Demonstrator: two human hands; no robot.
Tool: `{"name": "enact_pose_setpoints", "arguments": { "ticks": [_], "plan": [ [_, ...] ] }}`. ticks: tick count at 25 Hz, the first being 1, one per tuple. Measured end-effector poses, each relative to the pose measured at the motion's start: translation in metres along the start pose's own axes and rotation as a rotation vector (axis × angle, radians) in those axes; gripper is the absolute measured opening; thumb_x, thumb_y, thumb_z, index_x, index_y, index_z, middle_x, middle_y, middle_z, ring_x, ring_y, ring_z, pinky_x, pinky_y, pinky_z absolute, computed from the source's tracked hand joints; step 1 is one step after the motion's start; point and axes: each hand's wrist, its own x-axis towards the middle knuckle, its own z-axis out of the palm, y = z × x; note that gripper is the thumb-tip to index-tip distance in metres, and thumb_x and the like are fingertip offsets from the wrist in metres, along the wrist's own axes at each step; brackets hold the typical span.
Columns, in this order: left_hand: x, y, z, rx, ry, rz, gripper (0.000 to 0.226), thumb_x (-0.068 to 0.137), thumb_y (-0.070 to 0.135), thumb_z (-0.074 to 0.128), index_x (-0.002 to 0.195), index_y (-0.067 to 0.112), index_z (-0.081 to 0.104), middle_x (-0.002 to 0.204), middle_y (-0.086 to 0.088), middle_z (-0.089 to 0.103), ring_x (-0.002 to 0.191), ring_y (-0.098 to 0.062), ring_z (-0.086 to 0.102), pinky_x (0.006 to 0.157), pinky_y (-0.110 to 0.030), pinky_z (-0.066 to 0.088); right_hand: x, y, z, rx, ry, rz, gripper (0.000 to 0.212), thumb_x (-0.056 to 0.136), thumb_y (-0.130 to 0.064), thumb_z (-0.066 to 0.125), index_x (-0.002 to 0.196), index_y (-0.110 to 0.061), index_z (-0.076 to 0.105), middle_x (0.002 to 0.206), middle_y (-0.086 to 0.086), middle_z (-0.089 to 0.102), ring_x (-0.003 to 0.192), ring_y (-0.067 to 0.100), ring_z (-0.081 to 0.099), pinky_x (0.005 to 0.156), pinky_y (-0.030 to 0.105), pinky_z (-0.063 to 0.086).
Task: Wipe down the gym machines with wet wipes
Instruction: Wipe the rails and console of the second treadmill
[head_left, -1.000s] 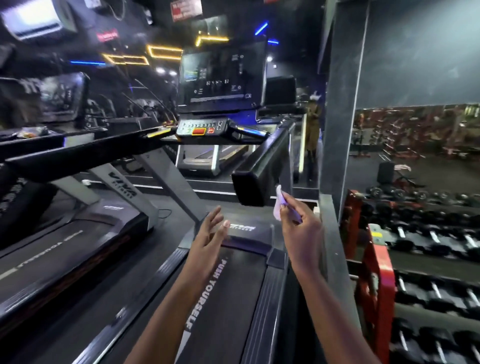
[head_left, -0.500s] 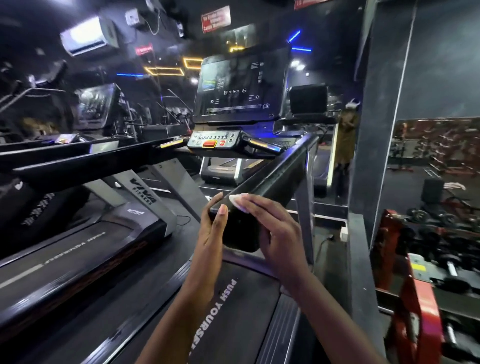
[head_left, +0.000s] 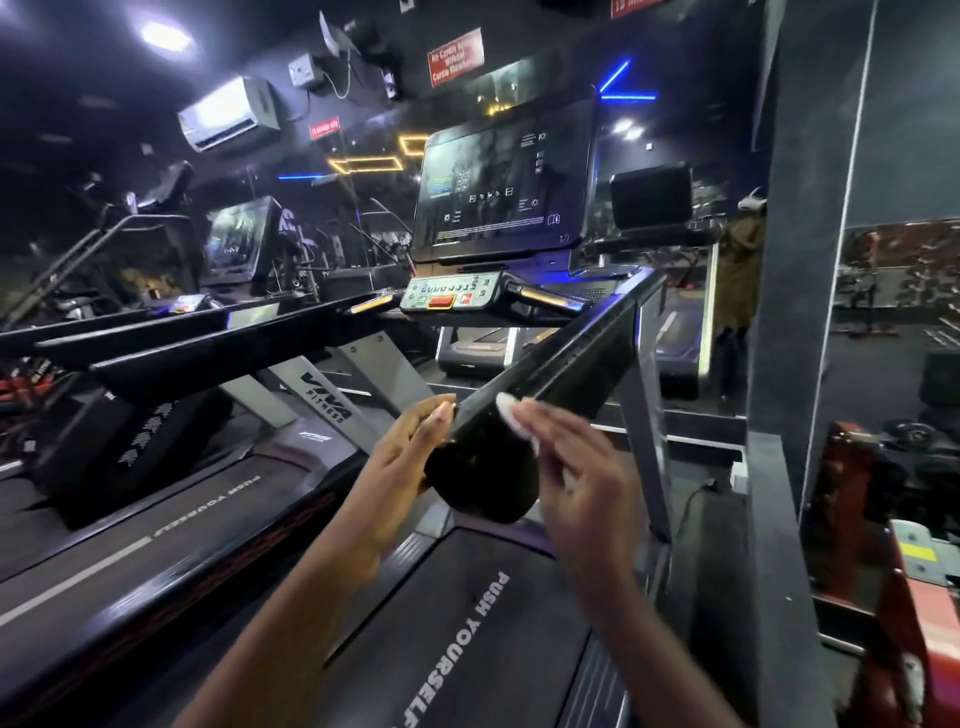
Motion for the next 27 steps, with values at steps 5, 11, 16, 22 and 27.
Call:
{"name": "enact_pose_setpoints", "arguments": {
  "ticks": [5,11,16,22,27],
  "plan": [
    [0.030,0.015,0.006,0.310,0.034,-0.015,0.048,0.083,0.055,0.045,0.126,0.035,0.053,0.116,0.011,0.061,0.088,0.014,0.053,0.063,-0.003,0.041,-0.051,-0.019,0.026,0.107,0.146,0.041,0.034,0.085,-0.006,0.056,0.118,-0.007,0.063,0.119,0.002,0.062,0.113,0.004,0.056,0.097,0.016,0.043],
    [0.040,0.010,0.007,0.470,0.012,-0.030,0.048,0.082,0.065,0.053,0.126,0.044,0.055,0.125,0.013,0.058,0.108,-0.004,0.055,0.070,-0.005,0.038,-0.055,0.025,0.033,0.065,0.240,0.370,0.037,0.082,0.005,0.064,0.116,-0.009,0.063,0.114,0.007,0.064,0.105,-0.008,0.055,0.093,0.013,0.044],
    [0.039,0.008,0.004,0.491,-0.007,-0.031,0.052,0.071,0.065,0.043,0.117,0.048,0.059,0.119,0.019,0.061,0.108,-0.001,0.055,0.075,-0.009,0.036,-0.049,0.013,0.022,0.056,0.279,0.408,0.030,0.085,0.000,0.060,0.114,-0.005,0.065,0.115,0.008,0.065,0.101,-0.006,0.059,0.090,0.006,0.042],
    [0.043,0.006,0.002,0.510,-0.019,0.005,0.062,0.063,0.073,0.045,0.118,0.047,0.059,0.119,0.019,0.061,0.111,0.001,0.054,0.080,-0.009,0.036,-0.033,-0.003,0.037,-0.067,0.237,0.080,0.035,0.086,-0.012,0.049,0.118,-0.008,0.064,0.119,0.004,0.064,0.110,0.008,0.055,0.098,0.015,0.040],
    [0.044,0.005,0.000,0.566,-0.041,-0.003,0.073,0.059,0.079,0.040,0.123,0.047,0.056,0.122,0.015,0.060,0.113,-0.008,0.054,0.082,-0.016,0.037,-0.024,0.072,0.045,-0.091,0.279,0.352,0.033,0.080,0.000,0.057,0.110,-0.007,0.068,0.101,0.010,0.070,0.093,0.017,0.065,0.082,0.021,0.047]
  ]
}}
